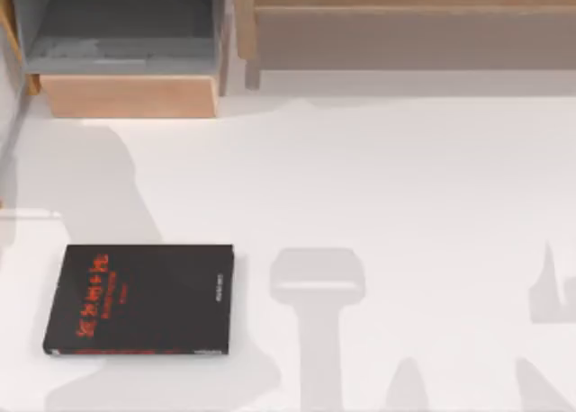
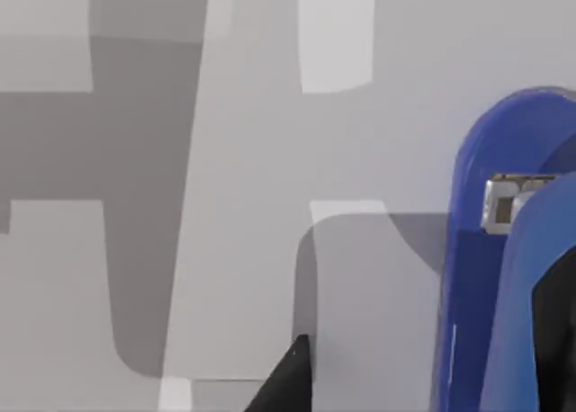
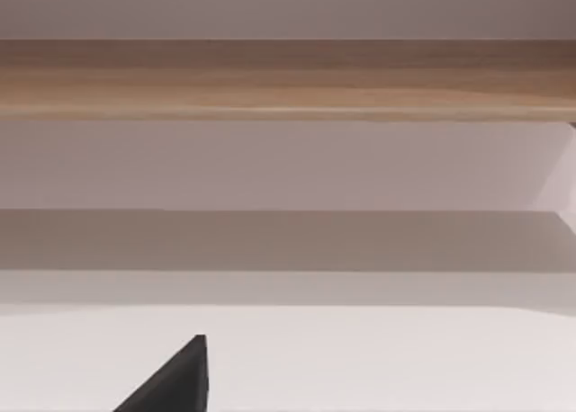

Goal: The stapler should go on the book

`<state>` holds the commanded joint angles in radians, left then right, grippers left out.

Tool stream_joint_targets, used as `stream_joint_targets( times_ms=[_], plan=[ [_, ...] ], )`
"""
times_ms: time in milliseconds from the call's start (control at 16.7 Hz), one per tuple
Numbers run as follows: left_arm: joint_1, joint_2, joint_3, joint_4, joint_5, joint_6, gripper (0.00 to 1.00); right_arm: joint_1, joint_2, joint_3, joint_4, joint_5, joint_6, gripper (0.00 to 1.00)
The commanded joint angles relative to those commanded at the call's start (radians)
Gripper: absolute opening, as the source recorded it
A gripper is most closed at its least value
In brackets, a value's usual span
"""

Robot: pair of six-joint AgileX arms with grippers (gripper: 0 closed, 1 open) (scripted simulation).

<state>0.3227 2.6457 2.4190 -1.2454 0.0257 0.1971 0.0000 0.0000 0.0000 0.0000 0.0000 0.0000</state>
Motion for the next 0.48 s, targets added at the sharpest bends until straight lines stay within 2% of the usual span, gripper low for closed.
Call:
stream_joint_targets(
  times_ms=[360,480],
  plan=[
    [0.0,0.0,0.0,0.0,0.0,0.0,0.02,0.0,0.0,0.0,0.0,0.0,0.0,1.0],
    [0.0,0.0,0.0,0.0,0.0,0.0,0.0,0.0,0.0,0.0,0.0,0.0,0.0,1.0]
  ],
)
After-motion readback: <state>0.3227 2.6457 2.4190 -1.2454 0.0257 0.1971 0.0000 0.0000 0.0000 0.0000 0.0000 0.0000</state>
